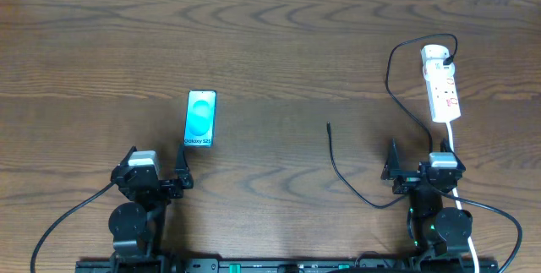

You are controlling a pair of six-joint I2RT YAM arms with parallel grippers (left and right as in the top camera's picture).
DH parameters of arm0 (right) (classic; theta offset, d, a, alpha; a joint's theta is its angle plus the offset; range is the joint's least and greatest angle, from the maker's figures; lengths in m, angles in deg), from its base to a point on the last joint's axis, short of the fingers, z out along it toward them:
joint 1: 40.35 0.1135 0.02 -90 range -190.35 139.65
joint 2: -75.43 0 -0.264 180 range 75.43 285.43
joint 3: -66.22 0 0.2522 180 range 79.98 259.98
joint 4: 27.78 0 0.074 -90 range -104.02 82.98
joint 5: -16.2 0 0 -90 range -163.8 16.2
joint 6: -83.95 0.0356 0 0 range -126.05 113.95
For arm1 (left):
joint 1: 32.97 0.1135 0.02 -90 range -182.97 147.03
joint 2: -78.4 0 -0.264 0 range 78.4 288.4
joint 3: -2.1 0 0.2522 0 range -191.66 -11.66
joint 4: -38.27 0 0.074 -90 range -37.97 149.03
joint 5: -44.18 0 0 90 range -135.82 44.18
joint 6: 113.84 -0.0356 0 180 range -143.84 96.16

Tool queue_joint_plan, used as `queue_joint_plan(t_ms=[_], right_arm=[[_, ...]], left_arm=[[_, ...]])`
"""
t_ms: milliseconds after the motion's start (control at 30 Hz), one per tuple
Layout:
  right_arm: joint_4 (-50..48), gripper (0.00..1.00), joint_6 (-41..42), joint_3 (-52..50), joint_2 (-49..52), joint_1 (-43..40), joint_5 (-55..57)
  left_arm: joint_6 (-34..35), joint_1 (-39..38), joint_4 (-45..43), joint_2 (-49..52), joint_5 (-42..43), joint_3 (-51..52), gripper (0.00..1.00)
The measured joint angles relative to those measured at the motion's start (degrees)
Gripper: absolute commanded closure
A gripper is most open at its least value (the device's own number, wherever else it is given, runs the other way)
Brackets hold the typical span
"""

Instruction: Plug charger to phone and switch on socket

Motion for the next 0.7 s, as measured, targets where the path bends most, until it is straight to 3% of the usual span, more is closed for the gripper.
queue_joint_plan(t_ms=[700], right_arm=[[0.0,0.01,0.0,0.0,0.0,0.0,0.0]], left_arm=[[1.2,0.0,0.0,0.3,2.0,0.0,0.05]])
